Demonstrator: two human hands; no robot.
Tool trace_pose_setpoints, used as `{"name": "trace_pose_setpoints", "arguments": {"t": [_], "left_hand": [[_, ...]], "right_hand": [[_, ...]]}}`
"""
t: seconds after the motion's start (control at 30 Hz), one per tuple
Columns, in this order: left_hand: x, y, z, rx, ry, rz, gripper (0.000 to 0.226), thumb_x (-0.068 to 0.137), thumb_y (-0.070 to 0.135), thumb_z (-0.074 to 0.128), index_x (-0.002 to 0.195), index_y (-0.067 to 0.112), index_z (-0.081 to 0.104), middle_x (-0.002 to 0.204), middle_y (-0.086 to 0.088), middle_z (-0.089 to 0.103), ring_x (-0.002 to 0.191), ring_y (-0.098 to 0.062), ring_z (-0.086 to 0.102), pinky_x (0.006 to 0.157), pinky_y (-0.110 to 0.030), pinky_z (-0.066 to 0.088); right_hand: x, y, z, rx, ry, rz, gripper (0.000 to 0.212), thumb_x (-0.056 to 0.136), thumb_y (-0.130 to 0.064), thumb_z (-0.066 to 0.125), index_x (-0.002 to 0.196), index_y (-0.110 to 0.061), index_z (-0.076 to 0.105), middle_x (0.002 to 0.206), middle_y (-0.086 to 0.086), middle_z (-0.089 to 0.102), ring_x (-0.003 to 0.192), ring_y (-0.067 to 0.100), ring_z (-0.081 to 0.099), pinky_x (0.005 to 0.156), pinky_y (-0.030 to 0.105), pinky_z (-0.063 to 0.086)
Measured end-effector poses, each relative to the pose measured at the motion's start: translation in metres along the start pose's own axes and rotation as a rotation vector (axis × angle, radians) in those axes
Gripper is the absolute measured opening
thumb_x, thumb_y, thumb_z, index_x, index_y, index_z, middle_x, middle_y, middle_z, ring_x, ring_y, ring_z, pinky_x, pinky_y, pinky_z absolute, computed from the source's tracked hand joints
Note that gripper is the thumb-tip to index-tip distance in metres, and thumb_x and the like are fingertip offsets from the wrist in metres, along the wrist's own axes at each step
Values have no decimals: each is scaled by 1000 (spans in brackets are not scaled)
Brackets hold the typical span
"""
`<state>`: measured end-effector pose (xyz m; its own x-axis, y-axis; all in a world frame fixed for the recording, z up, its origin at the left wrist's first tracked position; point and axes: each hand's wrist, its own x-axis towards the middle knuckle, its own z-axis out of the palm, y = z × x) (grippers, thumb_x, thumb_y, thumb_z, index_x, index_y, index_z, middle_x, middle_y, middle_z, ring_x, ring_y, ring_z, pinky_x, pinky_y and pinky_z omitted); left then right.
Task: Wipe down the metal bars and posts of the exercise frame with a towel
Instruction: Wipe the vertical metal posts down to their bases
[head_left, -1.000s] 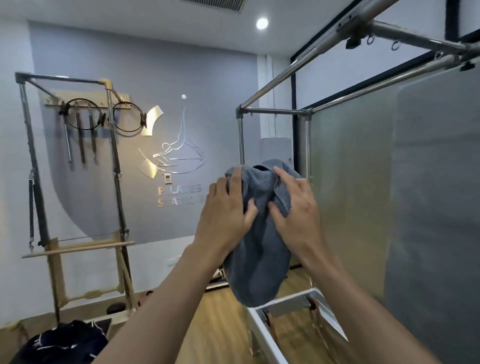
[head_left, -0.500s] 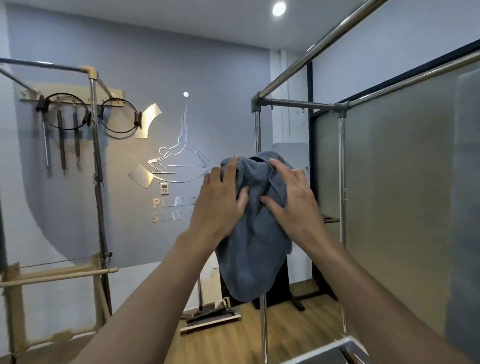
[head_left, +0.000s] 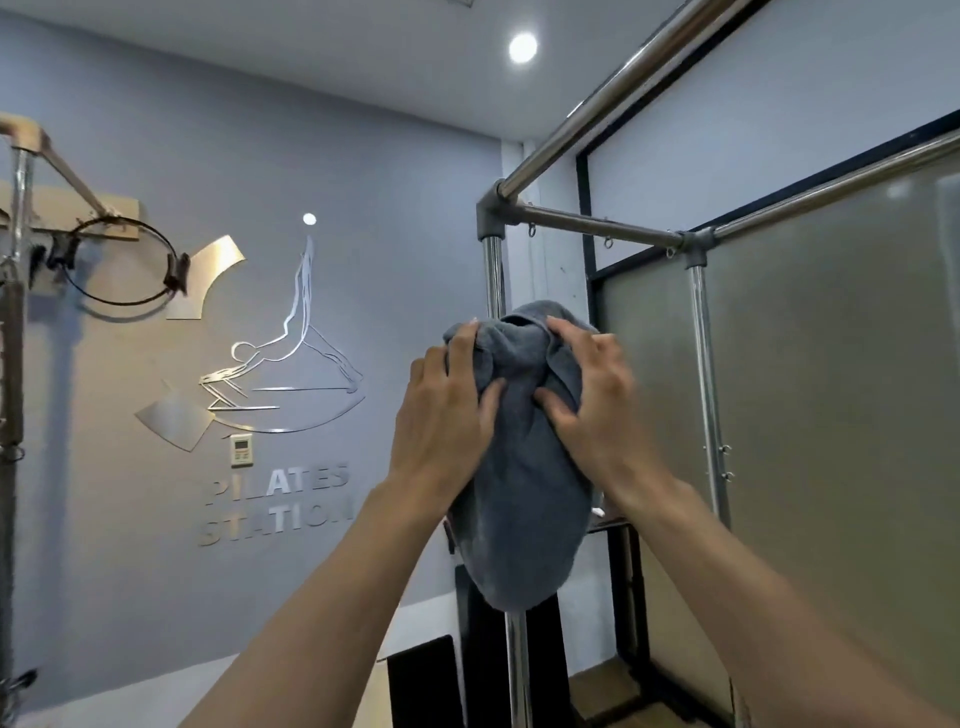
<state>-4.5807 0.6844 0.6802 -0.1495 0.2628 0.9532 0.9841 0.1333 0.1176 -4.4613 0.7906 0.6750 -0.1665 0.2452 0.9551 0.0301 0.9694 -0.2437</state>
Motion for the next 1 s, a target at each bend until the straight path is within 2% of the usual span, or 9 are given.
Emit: {"name": "trace_pose_setpoints", "arguments": {"t": [0.1, 0.27, 0.4, 0.57, 0.7, 0.77, 0.83, 0.9, 1.0], "left_hand": [[38, -32, 49, 43, 28, 26, 56, 95, 35, 55, 145, 22, 31, 120, -14, 53, 109, -30, 49, 85, -42, 50], [108, -77, 116, 97, 44, 68, 50, 95, 34, 56, 140, 22, 37, 113, -13, 54, 106, -31, 50, 80, -41, 49], [161, -112, 156, 109, 104, 127, 48, 94, 37, 56, 138, 24, 41, 108, -11, 56, 101, -32, 52, 79, -47, 52], [225, -149, 198, 151, 227, 206, 49, 95, 38, 56, 137, 19, 40, 107, -15, 57, 98, -35, 53, 75, -44, 46], [284, -179, 218, 372, 306, 58, 38, 98, 40, 51, 125, 13, 45, 111, -15, 56, 105, -36, 52, 80, -44, 43], [309, -200, 230, 447, 288, -30, 23, 101, 31, 48, 116, 13, 51, 115, -14, 50, 108, -37, 50, 83, -45, 43], [320, -215, 244, 371, 281, -29, 17, 102, 22, 43, 114, 14, 52, 116, -14, 45, 108, -37, 49, 80, -46, 44], [314, -217, 260, 201, 335, 88, 29, 100, 16, 41, 128, 15, 48, 119, -14, 47, 106, -37, 51, 78, -47, 46], [297, -204, 271, -45, 395, 205, 47, 94, 25, 43, 140, 18, 47, 139, -13, 46, 117, -38, 47, 94, -50, 45]], "right_hand": [[35, 46, 39, -4, 37, -34, 64, 86, -14, 67, 143, -31, 43, 117, -10, 39, 101, -1, 38, 93, 16, 32], [102, 110, 97, -18, 93, -58, 59, 90, -16, 63, 143, -31, 42, 122, -2, 43, 112, 20, 51, 94, 28, 42], [151, 152, 139, -14, 161, -100, 57, 91, -16, 62, 142, -30, 43, 121, -1, 44, 110, 22, 52, 91, 24, 39], [211, 184, 179, -77, 259, -139, 56, 91, -19, 59, 143, -33, 41, 123, 1, 46, 112, 21, 53, 95, 22, 38], [273, 191, 218, -216, 137, -149, 54, 97, -44, 48, 148, -36, 34, 139, 6, 38, 127, 29, 39, 108, 37, 36], [296, 194, 234, -318, 57, -135, 57, 94, -56, 46, 147, -44, 30, 136, 8, 37, 124, 31, 37, 107, 40, 35], [307, 197, 244, -307, 98, -140, 57, 91, -60, 50, 143, -48, 33, 129, 7, 39, 120, 33, 40, 106, 41, 38], [311, 201, 246, -201, 118, -116, 55, 88, -59, 55, 140, -48, 38, 123, 6, 41, 120, 33, 45, 104, 39, 40], [309, 207, 242, -85, 130, -48, 54, 88, -55, 58, 137, -39, 42, 109, 5, 47, 110, 30, 56, 90, 31, 41]]}}
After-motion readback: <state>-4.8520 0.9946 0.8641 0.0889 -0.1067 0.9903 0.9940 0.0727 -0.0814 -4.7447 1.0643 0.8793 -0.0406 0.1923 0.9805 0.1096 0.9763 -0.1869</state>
